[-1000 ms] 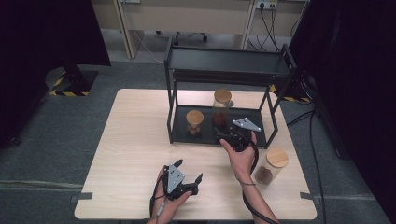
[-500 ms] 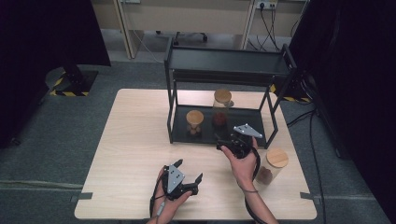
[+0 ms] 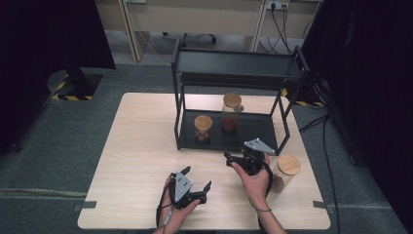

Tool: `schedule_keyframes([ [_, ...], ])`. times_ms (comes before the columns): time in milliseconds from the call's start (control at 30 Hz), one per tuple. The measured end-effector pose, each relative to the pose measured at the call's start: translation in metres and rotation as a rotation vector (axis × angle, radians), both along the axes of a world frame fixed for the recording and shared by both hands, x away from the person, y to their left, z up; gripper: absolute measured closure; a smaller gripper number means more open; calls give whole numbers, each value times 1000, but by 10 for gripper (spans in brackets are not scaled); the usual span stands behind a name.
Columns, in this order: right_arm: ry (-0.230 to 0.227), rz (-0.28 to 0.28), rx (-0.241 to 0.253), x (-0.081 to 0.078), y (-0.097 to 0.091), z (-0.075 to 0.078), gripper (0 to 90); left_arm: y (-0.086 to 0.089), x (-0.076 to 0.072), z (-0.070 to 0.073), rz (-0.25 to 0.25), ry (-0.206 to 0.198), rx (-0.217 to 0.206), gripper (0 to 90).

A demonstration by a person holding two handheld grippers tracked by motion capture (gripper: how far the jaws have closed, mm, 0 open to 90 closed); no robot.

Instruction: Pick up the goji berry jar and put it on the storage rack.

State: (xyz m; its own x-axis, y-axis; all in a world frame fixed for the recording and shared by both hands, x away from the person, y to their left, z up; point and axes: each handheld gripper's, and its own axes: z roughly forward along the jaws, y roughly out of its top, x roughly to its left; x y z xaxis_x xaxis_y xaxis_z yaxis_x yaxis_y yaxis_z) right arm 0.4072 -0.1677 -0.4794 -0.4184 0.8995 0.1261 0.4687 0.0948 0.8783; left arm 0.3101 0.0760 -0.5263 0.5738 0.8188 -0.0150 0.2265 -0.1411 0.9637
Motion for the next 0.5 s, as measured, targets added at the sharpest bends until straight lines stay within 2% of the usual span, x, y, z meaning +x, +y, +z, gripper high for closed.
schedule_keyframes([
  [500, -2, 11, -7, -18, -4, -5, 38, 0, 0, 0, 1, -1, -1, 97],
])
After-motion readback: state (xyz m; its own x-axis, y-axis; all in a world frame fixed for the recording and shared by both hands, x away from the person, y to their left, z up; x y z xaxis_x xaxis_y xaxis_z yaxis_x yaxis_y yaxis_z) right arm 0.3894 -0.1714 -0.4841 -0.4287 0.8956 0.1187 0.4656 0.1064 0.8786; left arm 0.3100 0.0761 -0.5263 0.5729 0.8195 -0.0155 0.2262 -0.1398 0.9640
